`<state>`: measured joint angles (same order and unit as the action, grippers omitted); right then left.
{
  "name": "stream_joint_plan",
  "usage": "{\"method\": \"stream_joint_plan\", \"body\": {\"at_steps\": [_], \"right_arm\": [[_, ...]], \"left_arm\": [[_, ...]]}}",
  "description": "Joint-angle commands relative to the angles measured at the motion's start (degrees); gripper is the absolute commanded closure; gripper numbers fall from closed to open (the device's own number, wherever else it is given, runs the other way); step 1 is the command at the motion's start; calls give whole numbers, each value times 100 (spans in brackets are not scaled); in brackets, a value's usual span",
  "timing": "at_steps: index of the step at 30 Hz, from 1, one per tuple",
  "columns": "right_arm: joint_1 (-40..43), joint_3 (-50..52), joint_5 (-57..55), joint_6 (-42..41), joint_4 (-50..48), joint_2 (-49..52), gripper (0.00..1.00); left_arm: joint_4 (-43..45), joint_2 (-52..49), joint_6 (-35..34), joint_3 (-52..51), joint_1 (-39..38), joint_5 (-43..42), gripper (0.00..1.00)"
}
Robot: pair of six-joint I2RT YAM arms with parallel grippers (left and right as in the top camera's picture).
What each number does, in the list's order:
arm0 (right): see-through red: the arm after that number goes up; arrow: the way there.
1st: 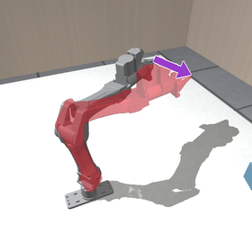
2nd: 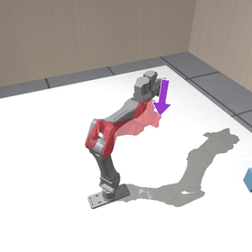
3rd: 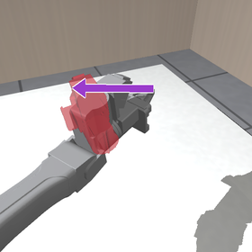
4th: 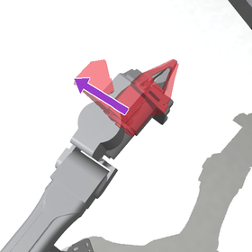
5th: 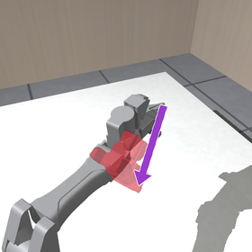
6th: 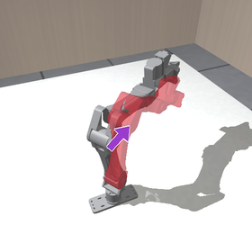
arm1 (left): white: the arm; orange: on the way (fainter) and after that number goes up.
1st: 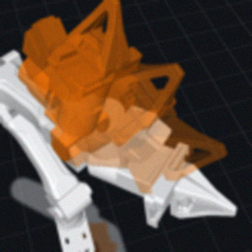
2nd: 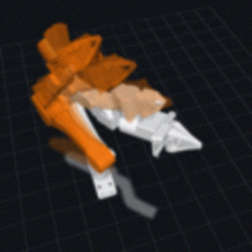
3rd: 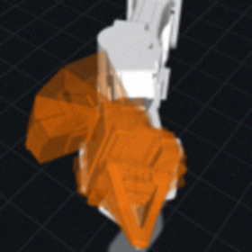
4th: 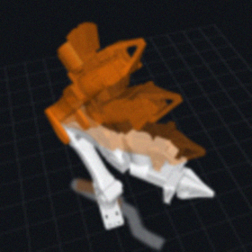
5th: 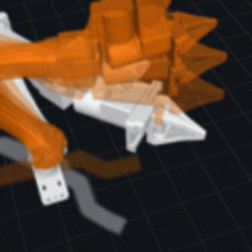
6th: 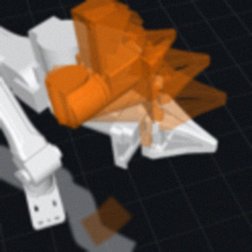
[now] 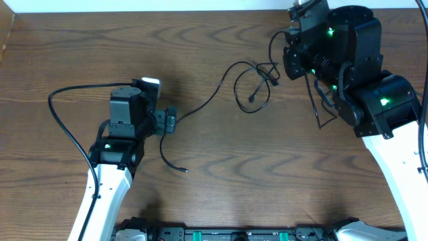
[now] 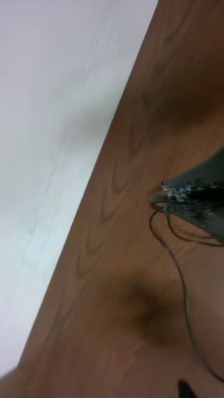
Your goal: Untangle cables
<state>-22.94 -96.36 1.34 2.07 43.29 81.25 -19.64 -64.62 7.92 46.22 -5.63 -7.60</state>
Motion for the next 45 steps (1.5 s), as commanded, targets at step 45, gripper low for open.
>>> {"method": "stream_joint_plan", "body": {"at_steps": [45], "right_arm": [[39,4,4205,-332,-22,-979,99]], "left_arm": [[3897,-1888,1775,-2,-1912,-2391,2]]}}
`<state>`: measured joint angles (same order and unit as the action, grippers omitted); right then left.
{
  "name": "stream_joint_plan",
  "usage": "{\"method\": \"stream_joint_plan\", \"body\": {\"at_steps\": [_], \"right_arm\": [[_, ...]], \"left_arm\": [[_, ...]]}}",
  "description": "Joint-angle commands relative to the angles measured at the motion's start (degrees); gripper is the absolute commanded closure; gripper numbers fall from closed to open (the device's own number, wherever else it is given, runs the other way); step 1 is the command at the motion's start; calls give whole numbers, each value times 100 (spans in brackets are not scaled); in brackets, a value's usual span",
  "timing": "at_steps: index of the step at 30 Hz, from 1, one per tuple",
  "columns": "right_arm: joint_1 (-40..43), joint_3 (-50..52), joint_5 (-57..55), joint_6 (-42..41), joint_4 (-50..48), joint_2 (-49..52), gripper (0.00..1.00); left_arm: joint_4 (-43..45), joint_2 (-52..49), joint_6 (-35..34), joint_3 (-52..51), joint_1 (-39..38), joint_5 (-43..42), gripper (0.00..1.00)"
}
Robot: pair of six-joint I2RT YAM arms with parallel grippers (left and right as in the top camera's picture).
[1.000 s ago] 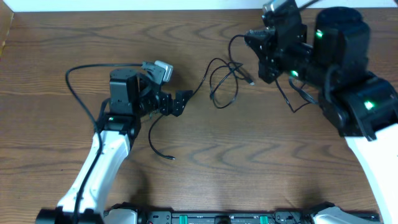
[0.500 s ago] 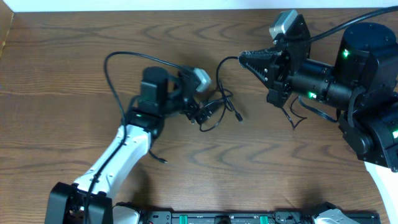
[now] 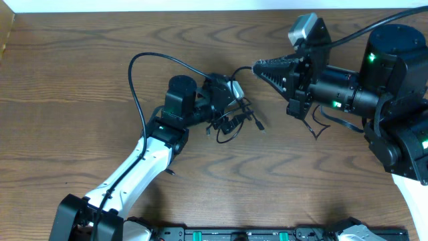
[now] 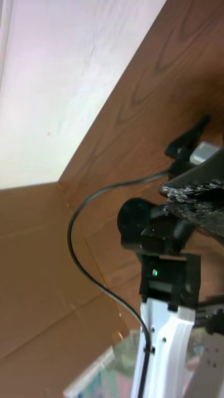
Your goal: Untangle cables
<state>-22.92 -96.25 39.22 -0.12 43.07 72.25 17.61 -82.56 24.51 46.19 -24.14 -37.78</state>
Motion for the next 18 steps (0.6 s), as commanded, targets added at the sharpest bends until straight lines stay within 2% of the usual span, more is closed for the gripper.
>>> {"method": "stream_joint_plan", "body": {"at_steps": [1,8,13,18], "right_arm": [[37,-7,474,-114,0,-79,99],[39,-7,894,-116,0,-101,99],[46,-7,824,-114,-37,-249,99],[133,-7,291,-114,28,-470,99]], "left_arm": [[238,-107,114,0,-76,787,2],[785,-275,-428,0,-96,1932,2],[485,-409,-426,0,-90,3405,2],[42,-474,-424,0,-79,4540,2]]}}
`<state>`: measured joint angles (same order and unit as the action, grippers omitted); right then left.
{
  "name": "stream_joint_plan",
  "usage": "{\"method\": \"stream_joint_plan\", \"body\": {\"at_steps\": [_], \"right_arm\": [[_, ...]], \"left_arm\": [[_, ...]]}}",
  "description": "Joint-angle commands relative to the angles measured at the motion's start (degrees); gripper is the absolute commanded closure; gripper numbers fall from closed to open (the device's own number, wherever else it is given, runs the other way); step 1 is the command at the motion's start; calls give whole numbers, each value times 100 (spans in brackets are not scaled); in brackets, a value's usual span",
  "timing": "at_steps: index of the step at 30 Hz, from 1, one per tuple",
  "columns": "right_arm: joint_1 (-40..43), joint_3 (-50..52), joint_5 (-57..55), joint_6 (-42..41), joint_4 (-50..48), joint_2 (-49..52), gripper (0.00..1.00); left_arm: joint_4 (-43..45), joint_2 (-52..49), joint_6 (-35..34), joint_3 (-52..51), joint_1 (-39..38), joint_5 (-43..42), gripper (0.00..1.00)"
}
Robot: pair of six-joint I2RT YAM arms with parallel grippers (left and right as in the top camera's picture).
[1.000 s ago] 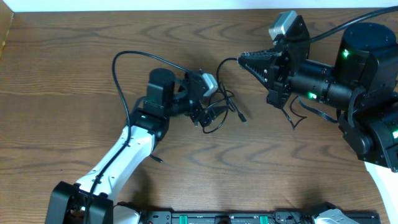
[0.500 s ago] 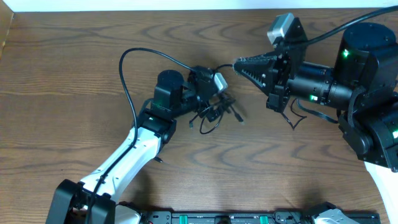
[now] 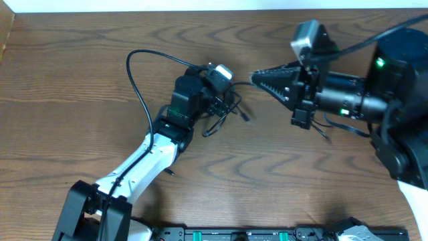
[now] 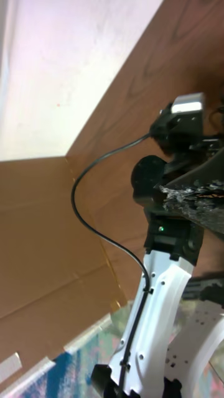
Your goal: Untangle cables
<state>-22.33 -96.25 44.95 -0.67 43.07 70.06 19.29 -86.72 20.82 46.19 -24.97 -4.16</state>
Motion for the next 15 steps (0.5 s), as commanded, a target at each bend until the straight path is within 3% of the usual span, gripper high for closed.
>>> {"method": "stream_joint_plan", "body": {"at_steps": [1,5,15], "right_arm": [[96,-7,-424,-61,55,-293,99],[140,-7,-1169,-59,240,-417,99],[140,-7,-2334,-52,1075,-181,96]], "left_arm": [[-240,-61,-57,0,17,1360,2],[-695,-61,-59,0,153,1729,2],[-909,-61,-59,0,256,1552,2]]}}
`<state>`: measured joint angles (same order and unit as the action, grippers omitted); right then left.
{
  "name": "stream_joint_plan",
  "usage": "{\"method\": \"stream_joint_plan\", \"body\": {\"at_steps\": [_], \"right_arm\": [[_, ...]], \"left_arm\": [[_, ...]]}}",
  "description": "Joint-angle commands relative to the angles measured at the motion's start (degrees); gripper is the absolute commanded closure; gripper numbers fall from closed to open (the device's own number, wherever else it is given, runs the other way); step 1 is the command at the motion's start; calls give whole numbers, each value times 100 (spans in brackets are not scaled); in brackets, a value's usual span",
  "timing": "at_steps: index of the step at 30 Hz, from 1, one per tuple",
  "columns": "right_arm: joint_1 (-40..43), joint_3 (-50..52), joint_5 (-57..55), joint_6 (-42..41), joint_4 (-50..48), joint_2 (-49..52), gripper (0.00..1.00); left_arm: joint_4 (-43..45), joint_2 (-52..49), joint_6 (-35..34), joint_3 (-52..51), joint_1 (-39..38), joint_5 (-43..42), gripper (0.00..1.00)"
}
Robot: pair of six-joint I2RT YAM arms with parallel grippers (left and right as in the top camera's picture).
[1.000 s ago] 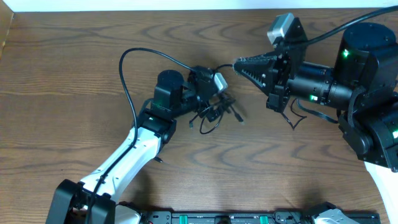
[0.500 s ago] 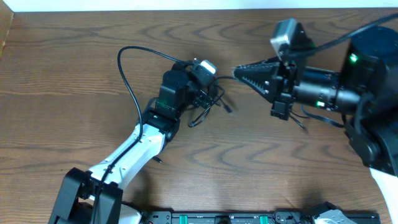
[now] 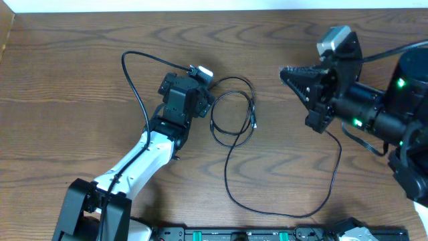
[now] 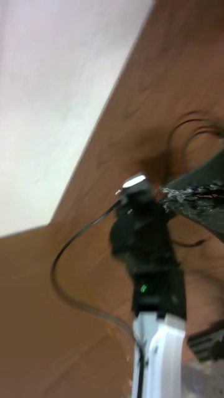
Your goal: Untangle cables
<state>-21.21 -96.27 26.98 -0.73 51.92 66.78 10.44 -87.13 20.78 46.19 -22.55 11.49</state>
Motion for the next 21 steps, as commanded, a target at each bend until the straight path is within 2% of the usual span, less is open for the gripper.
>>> {"method": "stream_joint_plan", "body": {"at_steps": [1,5,6,9,21], "right_arm": [[28,-2,-614,-46,343,219,94],[28,0,-654,-48,850,568,85],[28,0,-651,-50,953,682,78],[26,0,-651,-50,1156,1005,66],[22,4,-651,-575,1440,2769,56]], "left_arm": [[-39,-20,-55,0,13,-133,2],[-160,-20,-55,0,13,-702,2],[-203,-20,-52,0,13,-841,2],[-356,-20,-52,0,13,-986,2],[-1294,-20,-52,0,13,-979,2]]}}
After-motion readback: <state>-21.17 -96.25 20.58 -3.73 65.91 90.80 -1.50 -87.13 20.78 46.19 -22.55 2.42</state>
